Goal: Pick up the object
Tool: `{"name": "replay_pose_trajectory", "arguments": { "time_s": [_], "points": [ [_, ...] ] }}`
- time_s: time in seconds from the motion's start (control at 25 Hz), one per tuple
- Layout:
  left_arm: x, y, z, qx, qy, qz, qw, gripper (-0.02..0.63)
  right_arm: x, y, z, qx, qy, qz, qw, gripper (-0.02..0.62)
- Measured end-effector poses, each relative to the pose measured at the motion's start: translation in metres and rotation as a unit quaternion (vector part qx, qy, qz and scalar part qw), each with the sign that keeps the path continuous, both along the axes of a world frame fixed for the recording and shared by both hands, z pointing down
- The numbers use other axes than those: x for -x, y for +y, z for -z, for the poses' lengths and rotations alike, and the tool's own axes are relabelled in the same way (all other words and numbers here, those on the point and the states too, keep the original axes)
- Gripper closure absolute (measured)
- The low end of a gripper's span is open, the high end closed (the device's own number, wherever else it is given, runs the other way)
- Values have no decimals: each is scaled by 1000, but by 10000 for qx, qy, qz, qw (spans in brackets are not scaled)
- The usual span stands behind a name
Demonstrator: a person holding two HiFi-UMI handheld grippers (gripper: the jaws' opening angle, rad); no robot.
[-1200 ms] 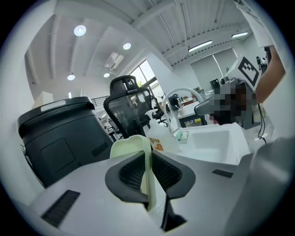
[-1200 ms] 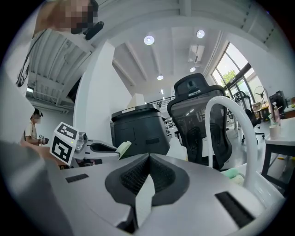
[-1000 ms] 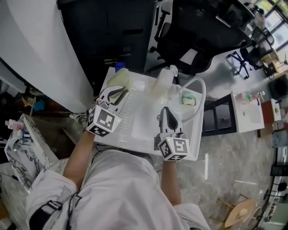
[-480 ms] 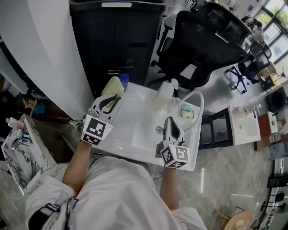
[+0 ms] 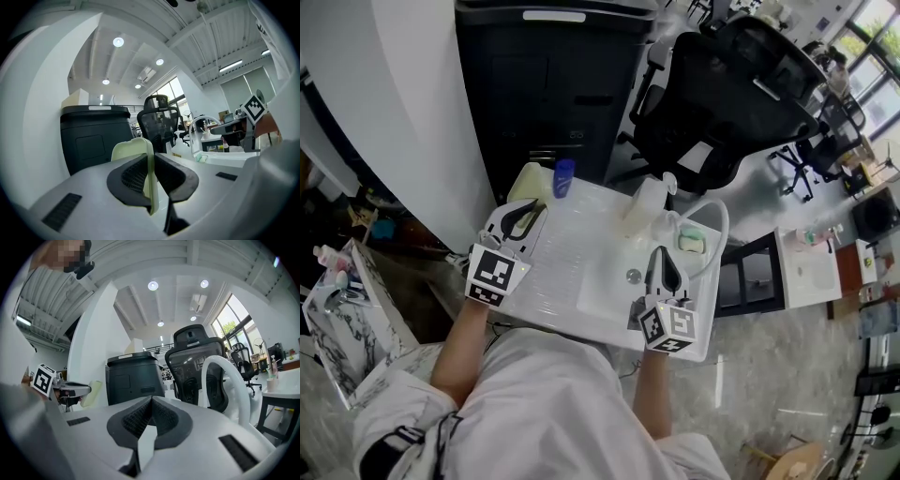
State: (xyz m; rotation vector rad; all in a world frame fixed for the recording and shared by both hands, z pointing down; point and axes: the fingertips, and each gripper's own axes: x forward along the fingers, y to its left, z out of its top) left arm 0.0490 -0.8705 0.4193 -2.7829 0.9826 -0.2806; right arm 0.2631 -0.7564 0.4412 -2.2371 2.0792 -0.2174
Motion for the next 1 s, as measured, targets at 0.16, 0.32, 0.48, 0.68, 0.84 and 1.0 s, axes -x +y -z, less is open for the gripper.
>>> {"name": "replay_pose_trajectory", "arguments": {
  "time_s": [0.16, 0.32, 0.48, 0.68, 0.84, 1.0],
  "points": [
    [3, -1, 0, 21, 77, 4, 10000, 546, 2, -1, 1, -8, 8, -16, 10000, 591],
    [3, 0, 1, 7, 132, -39, 9999, 546, 6, 0, 4, -34, 92, -13, 10000, 592],
    [1, 1, 3, -26, 132, -63, 9999, 546, 5, 1, 5, -32, 108, -14, 9999, 592],
    [3, 1, 4, -20, 154, -58, 9999, 546, 7, 1, 4, 10, 129, 11, 9999, 591],
    [1, 2, 6, -46, 149, -74, 9999, 546, 7, 2, 5, 9, 157, 31, 9999, 591],
    [1, 1, 7, -41, 162, -61, 9998, 546, 6, 2, 5, 32, 183, 35, 9998, 592]
  ]
}}
